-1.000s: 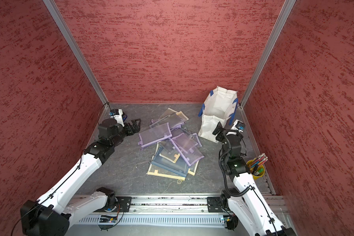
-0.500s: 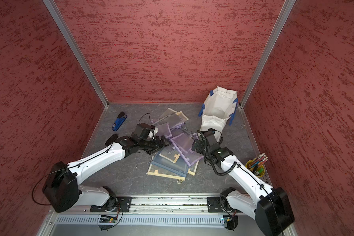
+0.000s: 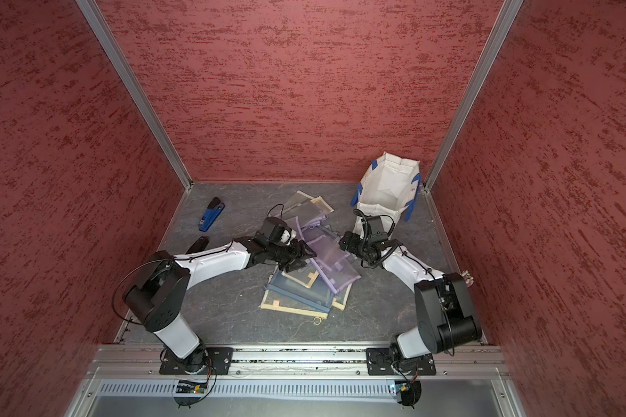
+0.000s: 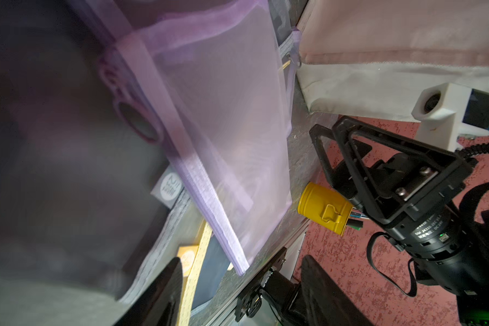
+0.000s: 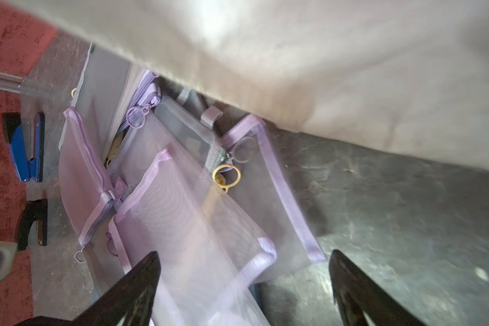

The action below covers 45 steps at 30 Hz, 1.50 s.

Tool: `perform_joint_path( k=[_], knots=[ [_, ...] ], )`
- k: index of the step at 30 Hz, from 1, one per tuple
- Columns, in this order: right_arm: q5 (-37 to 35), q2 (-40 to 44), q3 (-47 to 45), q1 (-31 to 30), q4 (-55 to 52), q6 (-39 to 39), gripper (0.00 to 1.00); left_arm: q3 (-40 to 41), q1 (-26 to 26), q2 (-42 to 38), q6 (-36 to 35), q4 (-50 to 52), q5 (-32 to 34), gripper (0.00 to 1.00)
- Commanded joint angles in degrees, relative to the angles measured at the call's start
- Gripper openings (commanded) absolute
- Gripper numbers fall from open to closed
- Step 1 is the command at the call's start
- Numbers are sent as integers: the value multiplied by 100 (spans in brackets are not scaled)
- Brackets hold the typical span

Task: Put the pencil pouch into the canvas bag
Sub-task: Pick up the pencil pouch.

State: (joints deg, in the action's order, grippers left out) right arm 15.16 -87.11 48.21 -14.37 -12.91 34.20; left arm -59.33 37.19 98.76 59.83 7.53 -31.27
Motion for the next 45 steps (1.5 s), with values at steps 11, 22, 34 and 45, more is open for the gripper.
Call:
perform_joint_path(
  k=[11,22,34,45],
  knots=[
    [1038,149,-590,-279,723,93,77,-82,201,454,310,-286,193,54],
    [907,789,-958,-980,677,471,62,-157,262,490,110,-521,209,37],
    [805,1358,-1085,-1232,491,700,57,71,238,-71,-293,-406,283,0],
    [924,2067,-892,-1233,250,966,65,373,-240,-1206,-1653,168,54,0]
  ],
)
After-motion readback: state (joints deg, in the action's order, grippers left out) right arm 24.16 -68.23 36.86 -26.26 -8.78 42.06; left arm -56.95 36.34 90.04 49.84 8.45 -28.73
